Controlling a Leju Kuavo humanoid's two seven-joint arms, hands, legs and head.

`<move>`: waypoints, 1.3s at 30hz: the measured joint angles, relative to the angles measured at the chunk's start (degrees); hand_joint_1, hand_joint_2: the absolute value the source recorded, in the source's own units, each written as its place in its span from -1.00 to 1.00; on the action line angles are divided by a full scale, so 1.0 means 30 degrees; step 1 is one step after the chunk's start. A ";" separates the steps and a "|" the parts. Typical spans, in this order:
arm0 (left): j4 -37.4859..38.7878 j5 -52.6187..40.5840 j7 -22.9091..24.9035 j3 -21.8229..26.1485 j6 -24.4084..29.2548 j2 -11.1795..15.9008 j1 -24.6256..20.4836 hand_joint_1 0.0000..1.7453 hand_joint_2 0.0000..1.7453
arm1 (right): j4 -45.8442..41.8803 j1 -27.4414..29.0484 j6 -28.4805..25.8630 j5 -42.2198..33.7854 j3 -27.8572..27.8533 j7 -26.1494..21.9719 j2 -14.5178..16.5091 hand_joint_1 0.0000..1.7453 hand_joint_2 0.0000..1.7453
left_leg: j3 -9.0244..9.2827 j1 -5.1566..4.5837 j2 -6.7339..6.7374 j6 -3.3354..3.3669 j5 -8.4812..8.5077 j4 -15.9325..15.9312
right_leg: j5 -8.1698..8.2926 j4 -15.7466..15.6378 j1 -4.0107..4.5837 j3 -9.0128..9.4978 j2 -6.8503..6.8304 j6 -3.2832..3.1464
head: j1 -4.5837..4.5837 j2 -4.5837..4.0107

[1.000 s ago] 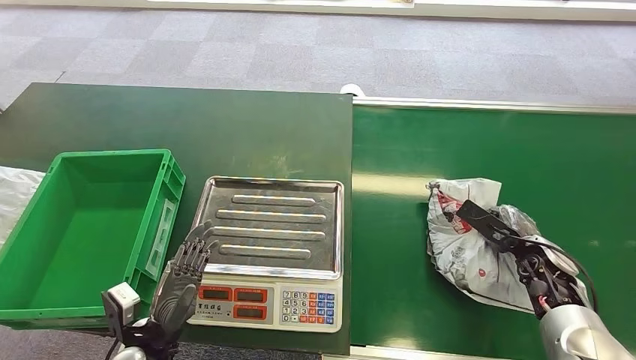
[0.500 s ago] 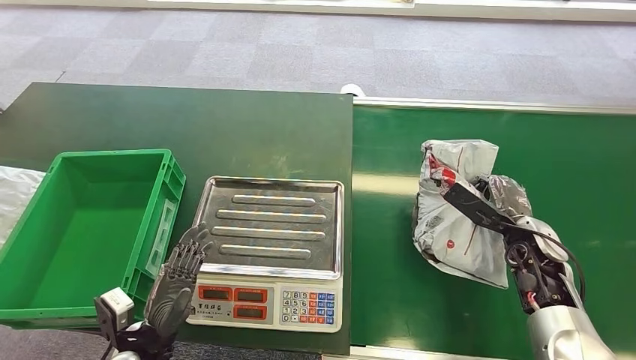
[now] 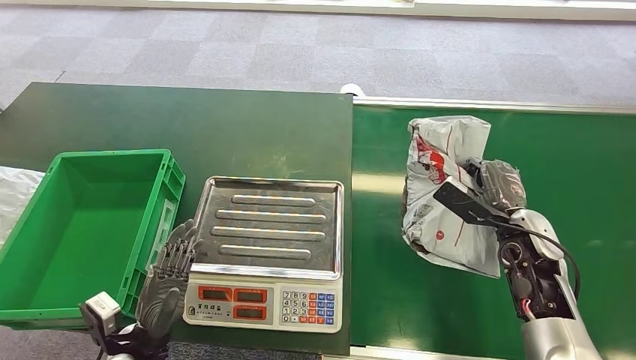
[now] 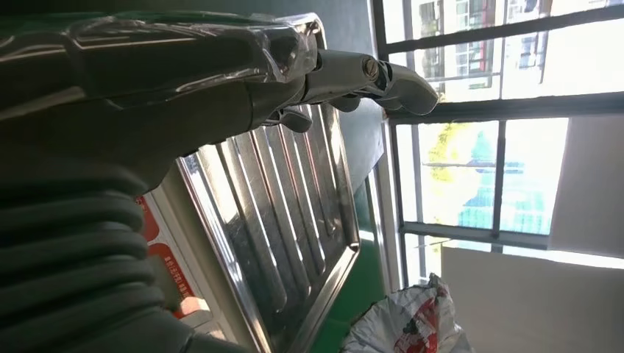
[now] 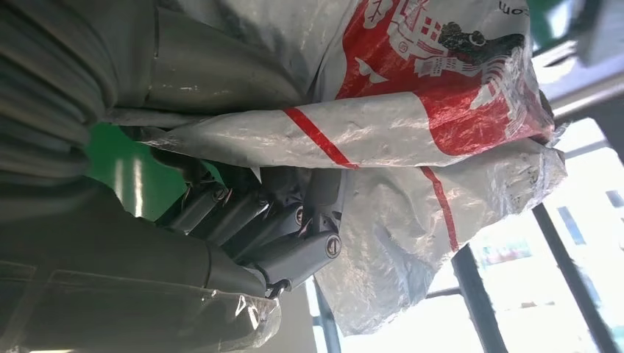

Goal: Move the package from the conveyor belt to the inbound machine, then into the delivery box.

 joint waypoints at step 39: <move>0.1931 0.1068 -0.1696 -0.2916 0.2907 0.0497 -0.3121 -1.00 1.00 | 0.5412 -0.7335 -0.1986 0.0230 1.2232 -0.4823 0.6369 1.00 1.00 | 0.0010 0.0012 0.0035 0.0000 0.0026 -0.0004 | 0.0019 0.0012 0.0015 0.0000 0.0022 0.0003 | 0.0009 0.0000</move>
